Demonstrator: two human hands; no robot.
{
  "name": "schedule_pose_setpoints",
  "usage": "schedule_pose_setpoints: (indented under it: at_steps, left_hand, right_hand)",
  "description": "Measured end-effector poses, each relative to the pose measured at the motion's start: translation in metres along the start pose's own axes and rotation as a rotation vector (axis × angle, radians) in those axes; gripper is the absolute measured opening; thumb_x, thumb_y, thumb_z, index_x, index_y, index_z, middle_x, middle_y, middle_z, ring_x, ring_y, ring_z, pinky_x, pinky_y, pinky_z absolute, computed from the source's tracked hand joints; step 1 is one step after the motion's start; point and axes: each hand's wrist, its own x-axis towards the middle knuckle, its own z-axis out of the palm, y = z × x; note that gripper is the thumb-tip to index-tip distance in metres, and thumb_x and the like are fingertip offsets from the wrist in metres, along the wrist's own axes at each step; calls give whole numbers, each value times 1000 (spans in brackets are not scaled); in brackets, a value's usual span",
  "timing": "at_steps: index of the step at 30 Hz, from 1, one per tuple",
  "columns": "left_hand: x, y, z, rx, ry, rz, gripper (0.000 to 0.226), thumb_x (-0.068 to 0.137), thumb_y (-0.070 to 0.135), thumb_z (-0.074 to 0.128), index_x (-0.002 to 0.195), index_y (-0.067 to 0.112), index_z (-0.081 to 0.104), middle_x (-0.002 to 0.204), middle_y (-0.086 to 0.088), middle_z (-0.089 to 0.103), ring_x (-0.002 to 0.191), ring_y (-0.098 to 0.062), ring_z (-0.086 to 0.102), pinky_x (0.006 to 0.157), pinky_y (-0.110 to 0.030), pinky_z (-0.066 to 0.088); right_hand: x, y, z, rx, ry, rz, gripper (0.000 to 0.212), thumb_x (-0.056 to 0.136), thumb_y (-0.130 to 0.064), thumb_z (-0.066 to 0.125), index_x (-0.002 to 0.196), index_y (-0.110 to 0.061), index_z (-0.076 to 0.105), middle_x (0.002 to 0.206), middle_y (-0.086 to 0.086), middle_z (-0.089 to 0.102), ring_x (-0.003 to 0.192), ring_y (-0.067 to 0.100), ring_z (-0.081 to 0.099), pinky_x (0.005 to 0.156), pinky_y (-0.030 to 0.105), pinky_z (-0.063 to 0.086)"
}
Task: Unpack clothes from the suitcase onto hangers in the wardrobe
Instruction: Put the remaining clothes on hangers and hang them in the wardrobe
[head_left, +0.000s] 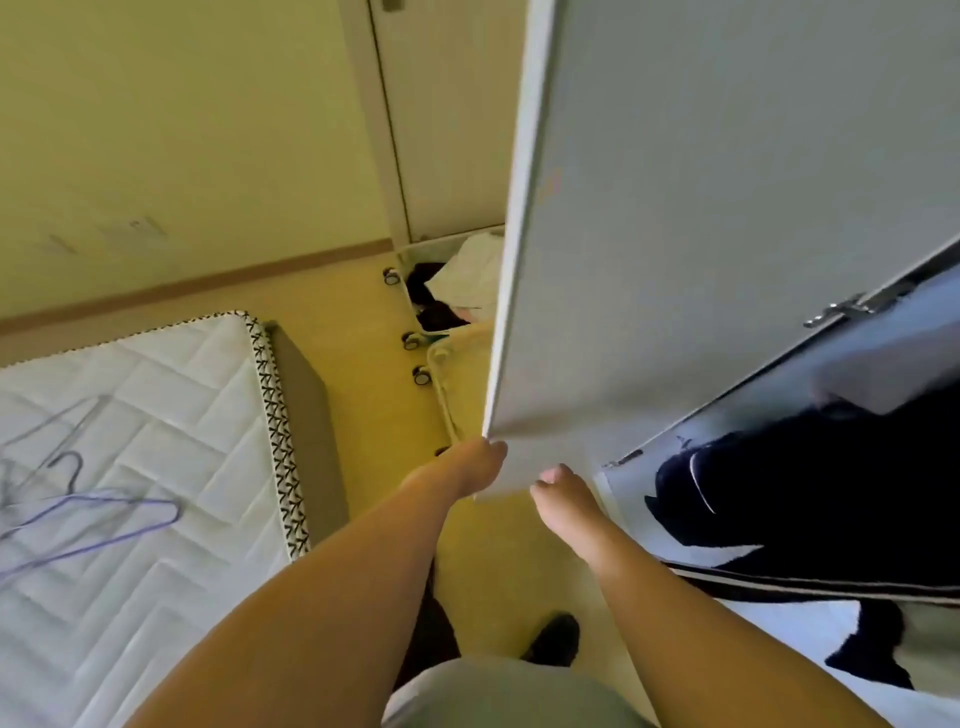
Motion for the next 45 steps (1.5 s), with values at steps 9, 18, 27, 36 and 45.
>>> schedule_pose_setpoints:
  at_steps: [9, 18, 27, 36, 45]
  left_hand:
    - [14, -132, -122, 31, 51, -129, 41, 105, 4, 27, 144, 0, 37, 147, -17, 42, 131, -32, 46, 107, -38, 39]
    - [66, -156, -186, 118, 164, 1, 39, 104, 3, 31, 143, -1, 36, 144, -17, 46, 128, -32, 49, 101, -37, 42]
    - [173, -165, -312, 328, 76, 66, 39, 104, 19, 34, 130, -4, 52, 133, -20, 54, 125, -35, 50, 102, -38, 39]
    - [294, -149, -364, 451, 74, 167, 32, 103, 10, 35, 123, -4, 55, 126, -18, 56, 84, -15, 54, 72, -27, 46]
    - [438, -201, -278, 673, 85, 296, 30, 103, 9, 35, 120, -3, 57, 124, -19, 56, 113, -32, 54, 90, -36, 44]
  right_hand:
    - [11, -160, 93, -197, -282, -119, 46, 94, -26, 44, 139, -15, 44, 138, 6, 47, 118, 24, 52, 100, 41, 45]
    - [69, -234, 96, -85, -180, -173, 45, 97, -20, 44, 142, -14, 39, 131, 7, 49, 88, 13, 52, 67, 26, 41]
    - [157, -328, 103, -5, -68, -17, 48, 95, -19, 44, 142, -13, 39, 140, 8, 46, 120, 23, 50, 90, 31, 43]
    - [270, -370, 106, 143, 43, 19, 43, 97, -15, 45, 140, -13, 43, 140, 7, 47, 108, 17, 51, 77, 24, 38]
    - [399, -292, 170, 197, 138, 42, 42, 95, -19, 46, 137, -13, 46, 136, 7, 49, 111, 25, 57, 86, 34, 48]
